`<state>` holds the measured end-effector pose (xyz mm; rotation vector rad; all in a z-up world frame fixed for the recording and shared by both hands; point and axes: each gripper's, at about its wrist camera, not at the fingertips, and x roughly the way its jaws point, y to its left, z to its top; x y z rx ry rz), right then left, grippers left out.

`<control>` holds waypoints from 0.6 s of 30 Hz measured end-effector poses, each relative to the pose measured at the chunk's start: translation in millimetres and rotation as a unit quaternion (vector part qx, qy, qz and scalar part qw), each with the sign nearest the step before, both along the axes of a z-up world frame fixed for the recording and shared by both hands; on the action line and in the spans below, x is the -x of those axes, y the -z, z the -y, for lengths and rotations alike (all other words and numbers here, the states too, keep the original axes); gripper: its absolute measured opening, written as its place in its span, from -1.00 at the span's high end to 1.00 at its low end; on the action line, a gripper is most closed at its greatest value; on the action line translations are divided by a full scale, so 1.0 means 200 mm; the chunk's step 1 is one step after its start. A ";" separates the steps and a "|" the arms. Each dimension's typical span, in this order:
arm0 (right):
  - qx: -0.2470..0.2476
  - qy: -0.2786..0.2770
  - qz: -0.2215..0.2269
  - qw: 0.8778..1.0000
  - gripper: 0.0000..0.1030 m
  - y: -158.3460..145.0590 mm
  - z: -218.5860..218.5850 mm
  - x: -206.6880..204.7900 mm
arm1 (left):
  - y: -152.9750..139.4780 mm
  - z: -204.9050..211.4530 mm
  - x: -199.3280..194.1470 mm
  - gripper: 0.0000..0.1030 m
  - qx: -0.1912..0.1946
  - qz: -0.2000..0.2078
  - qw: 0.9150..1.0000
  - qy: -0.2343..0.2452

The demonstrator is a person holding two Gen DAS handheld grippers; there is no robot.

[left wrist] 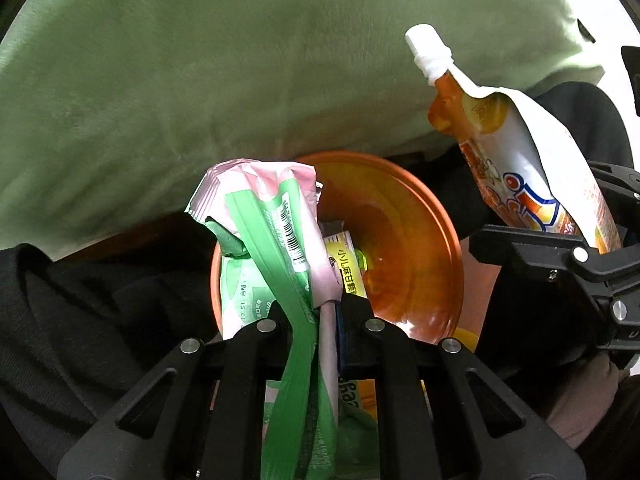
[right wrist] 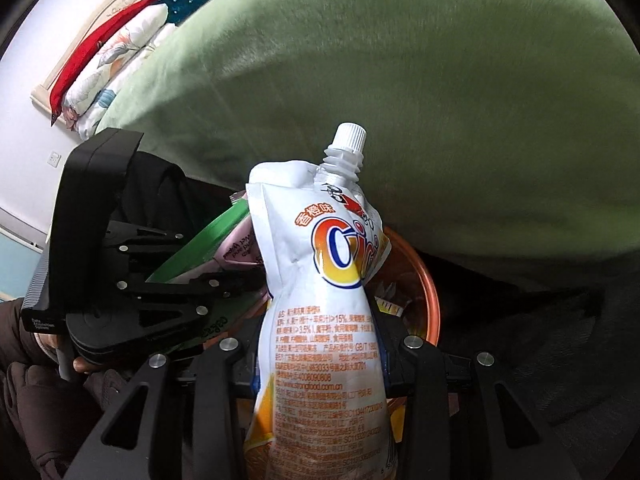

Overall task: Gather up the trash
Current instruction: 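Carry pouch and snack bag to the orange bucket and open both tools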

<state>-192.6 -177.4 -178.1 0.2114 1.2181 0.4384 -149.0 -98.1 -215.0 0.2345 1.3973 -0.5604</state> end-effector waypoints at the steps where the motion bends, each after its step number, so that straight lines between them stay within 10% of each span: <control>1: 0.000 -0.001 -0.003 1.000 0.25 0.01 0.00 0.00 | 0.01 0.00 -0.01 0.80 -0.001 -0.004 1.000 0.000; 5: -0.002 -0.005 -0.016 1.000 0.19 0.04 -0.01 -0.03 | 0.03 0.01 -0.03 0.79 0.000 -0.017 1.000 0.001; 9: 0.009 0.011 -0.031 0.999 -0.25 0.07 0.00 -0.07 | 0.06 -0.01 -0.09 -0.52 -0.029 -0.016 0.999 -0.006; 18: 0.008 0.033 -0.026 0.999 -0.25 0.04 0.12 -0.04 | 0.02 -0.03 -0.12 -0.53 -0.020 -0.002 1.000 -0.015</control>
